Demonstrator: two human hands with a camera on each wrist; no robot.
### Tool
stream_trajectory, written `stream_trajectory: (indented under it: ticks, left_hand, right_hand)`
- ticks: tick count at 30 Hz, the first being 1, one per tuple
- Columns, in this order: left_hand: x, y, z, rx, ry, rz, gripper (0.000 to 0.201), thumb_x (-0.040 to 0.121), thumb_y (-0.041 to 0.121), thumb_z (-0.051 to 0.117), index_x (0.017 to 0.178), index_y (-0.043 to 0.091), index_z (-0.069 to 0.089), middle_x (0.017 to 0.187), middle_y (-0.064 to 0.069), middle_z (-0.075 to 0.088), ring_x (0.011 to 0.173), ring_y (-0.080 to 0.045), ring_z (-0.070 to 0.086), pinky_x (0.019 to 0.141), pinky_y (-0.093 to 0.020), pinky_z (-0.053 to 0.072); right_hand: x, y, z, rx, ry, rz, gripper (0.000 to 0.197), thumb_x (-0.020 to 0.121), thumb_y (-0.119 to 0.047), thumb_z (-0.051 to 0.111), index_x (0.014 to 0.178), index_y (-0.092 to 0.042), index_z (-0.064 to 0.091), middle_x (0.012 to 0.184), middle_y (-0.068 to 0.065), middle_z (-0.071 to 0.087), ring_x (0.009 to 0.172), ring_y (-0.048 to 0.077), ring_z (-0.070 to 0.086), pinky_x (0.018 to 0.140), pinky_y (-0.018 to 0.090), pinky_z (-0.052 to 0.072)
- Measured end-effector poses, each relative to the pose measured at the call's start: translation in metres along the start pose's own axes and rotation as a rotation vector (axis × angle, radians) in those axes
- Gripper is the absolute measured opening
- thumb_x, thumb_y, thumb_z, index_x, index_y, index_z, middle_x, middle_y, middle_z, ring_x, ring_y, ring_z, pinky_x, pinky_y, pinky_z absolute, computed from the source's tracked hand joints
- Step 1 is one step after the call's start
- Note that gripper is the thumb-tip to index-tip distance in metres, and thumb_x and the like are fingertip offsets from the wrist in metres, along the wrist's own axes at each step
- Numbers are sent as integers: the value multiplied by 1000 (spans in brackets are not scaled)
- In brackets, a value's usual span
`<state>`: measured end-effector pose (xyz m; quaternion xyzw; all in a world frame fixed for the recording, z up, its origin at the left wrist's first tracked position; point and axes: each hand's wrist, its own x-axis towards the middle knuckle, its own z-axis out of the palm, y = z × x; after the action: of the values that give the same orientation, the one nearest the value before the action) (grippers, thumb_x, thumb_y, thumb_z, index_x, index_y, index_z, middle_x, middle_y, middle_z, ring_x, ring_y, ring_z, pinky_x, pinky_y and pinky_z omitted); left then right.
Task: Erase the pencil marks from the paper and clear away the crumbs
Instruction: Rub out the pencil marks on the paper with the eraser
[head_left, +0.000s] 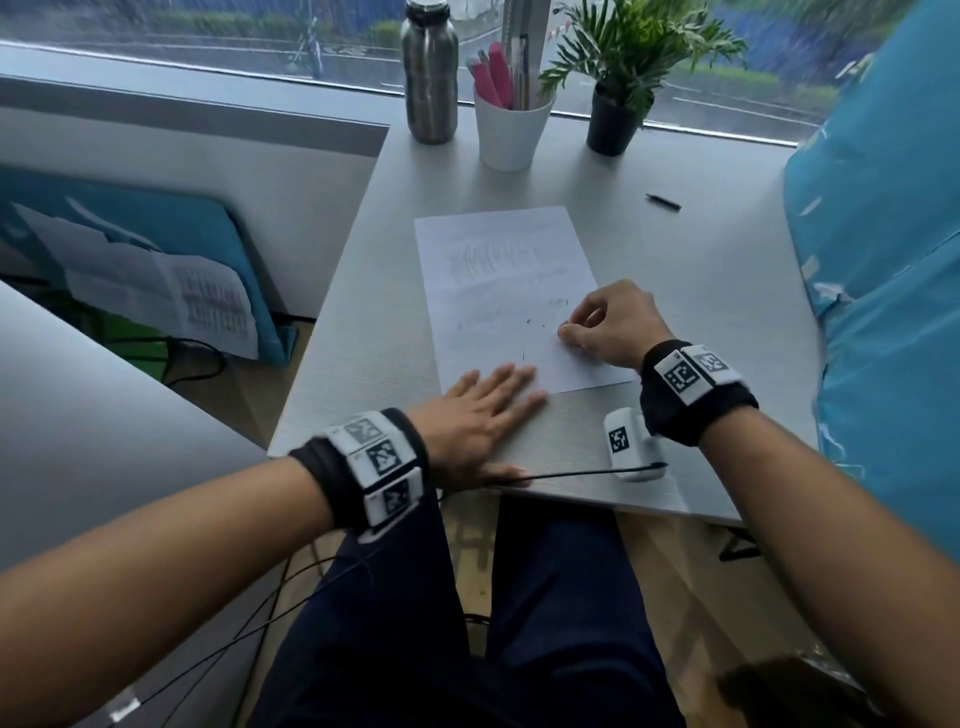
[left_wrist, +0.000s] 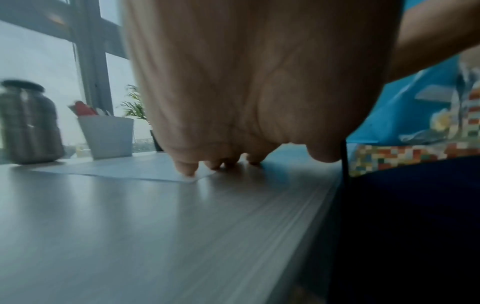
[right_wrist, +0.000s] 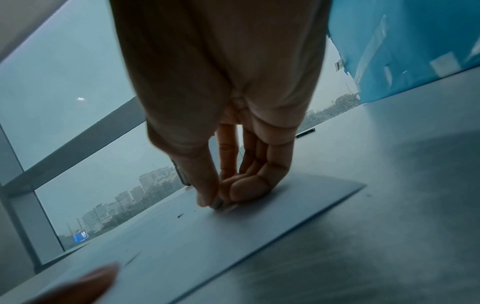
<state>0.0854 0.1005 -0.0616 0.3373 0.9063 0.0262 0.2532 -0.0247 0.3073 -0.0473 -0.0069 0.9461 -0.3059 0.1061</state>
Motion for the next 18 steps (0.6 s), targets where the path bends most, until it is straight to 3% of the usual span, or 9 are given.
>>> stream_trajectory:
  ticks: [6, 7, 9, 12, 15, 18]
  left_hand:
    - [-29, -43, -11, 21, -10, -425, 113, 77, 86, 13, 150, 9, -24, 153, -15, -32, 145, -30, -24, 121, -45, -9]
    - [-21, -39, -15, 28, 31, -415, 114, 78, 86, 15, 151, 7, -21, 155, -15, -30, 146, -30, -23, 121, -46, -8]
    - [1, -20, -24, 57, 83, -231, 110, 82, 84, 22, 154, 10, -14, 160, -10, -23, 147, -26, -21, 121, -47, -7]
    - [31, 10, -26, 41, 2, 33, 96, 88, 77, 27, 156, 20, -8, 163, 0, -16, 149, -19, -15, 121, -47, -7]
    - [36, -7, -25, -18, -23, 20, 88, 92, 72, 27, 156, 24, -9, 162, 3, -19, 149, -17, -16, 120, -47, -7]
    - [20, -42, -26, -27, -5, -99, 90, 91, 72, 25, 154, 24, -17, 159, 2, -26, 147, -17, -21, 120, -45, -8]
  right_hand:
    - [0, -3, -2, 11, -8, 41, 14, 76, -27, 79, 81, -14, 75, 80, 4, 70, 72, 13, 65, 69, 20, 47]
    - [0, -4, -2, 9, -10, 45, 15, 76, -27, 79, 81, -13, 75, 81, 5, 69, 73, 14, 65, 70, 20, 46]
    - [0, -6, -2, -1, -10, 44, 15, 76, -26, 79, 81, -13, 75, 81, 6, 70, 74, 16, 65, 71, 21, 47]
    - [-1, -7, -4, -37, -5, 23, 15, 76, -26, 78, 83, -12, 76, 79, 7, 70, 76, 18, 65, 75, 22, 49]
    - [-1, -7, -3, -38, -1, 16, 16, 76, -26, 78, 83, -12, 77, 78, 6, 70, 78, 18, 66, 79, 24, 52]
    - [-1, -5, -3, -26, 4, 29, 16, 76, -27, 78, 83, -12, 77, 78, 5, 69, 76, 17, 65, 73, 21, 48]
